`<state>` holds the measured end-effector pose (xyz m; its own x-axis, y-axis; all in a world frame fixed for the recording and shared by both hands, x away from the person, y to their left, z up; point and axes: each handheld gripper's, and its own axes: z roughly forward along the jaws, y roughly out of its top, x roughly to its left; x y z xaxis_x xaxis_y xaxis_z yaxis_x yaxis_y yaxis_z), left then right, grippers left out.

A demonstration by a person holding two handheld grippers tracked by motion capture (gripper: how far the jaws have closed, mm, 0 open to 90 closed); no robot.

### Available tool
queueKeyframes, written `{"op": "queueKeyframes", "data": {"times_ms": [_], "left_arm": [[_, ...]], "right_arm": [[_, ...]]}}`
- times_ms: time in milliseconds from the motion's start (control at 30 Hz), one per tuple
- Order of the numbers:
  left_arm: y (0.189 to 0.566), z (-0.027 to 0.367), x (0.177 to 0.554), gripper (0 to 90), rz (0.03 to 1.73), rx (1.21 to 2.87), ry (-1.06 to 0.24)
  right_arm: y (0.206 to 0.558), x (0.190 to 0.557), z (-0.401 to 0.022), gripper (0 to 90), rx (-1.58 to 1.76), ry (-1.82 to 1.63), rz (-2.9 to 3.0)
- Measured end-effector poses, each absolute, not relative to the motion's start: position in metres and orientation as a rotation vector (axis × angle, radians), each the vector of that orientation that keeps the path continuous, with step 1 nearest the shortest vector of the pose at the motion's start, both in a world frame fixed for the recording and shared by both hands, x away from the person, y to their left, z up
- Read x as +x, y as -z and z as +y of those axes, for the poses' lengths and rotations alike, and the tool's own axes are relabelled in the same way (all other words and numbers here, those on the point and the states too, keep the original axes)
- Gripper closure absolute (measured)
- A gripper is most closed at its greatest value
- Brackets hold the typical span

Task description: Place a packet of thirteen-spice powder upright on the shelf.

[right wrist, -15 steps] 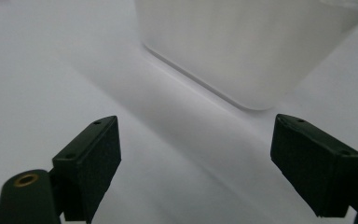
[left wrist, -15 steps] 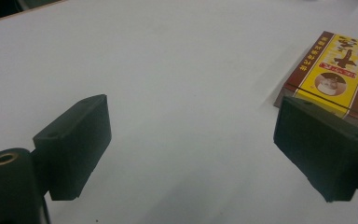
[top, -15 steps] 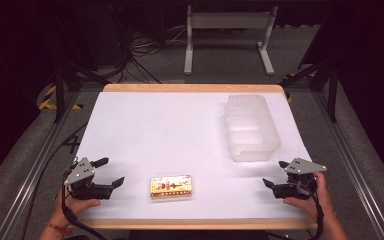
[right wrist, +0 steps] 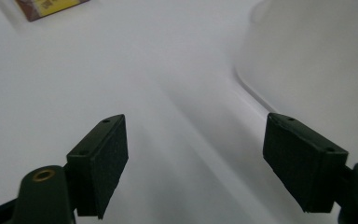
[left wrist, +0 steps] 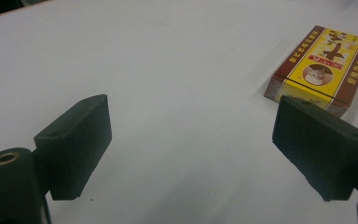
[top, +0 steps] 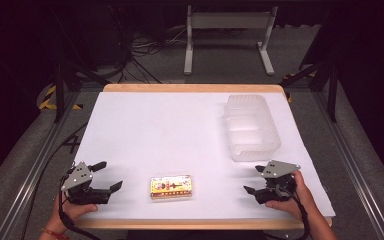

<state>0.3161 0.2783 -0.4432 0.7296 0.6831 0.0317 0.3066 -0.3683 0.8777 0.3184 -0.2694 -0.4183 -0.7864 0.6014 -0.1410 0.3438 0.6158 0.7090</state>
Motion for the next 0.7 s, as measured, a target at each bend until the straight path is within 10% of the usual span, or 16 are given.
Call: {"op": "queueKeyframes", "data": {"times_ms": [700], "left_arm": [[0.446, 0.28, 0.298, 13.1, 0.794, 1.976, -0.488]], "right_arm": [[0.395, 0.362, -0.143, 25.6, 0.341, -1.057, 2.714]]}}
